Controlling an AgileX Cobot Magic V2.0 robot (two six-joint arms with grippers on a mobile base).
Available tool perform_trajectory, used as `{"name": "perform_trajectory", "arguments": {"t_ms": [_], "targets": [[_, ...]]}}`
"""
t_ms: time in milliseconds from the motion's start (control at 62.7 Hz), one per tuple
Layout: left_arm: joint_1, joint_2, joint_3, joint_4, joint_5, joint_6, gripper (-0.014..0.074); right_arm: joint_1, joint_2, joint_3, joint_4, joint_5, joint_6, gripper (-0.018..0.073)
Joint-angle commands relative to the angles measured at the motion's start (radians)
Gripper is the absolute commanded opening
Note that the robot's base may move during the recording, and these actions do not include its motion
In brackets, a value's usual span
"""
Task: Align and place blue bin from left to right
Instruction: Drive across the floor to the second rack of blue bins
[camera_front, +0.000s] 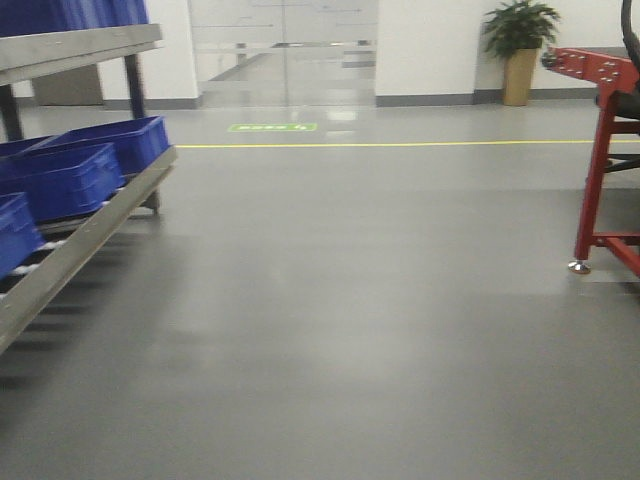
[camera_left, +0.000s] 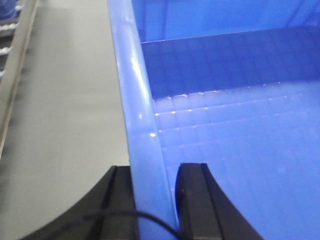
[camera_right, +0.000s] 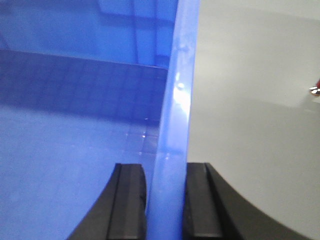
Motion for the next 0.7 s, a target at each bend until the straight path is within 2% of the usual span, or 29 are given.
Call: {"name": "perform_trajectory", "arguments": {"t_ms": [0, 686], "targets": [[0.001, -0.017, -0.012, 0.034, -0.065, 0.024, -0.0013, -0.009, -0.032, -0.014, -0.056, -0.1, -0.024, -0.0075], [0.001, -0.017, -0.012, 0.035, -0.067, 0.024, -0.0013, -0.009, -0.032, -0.014, -0.056, -0.1, -0.024, -0.0075]]}}
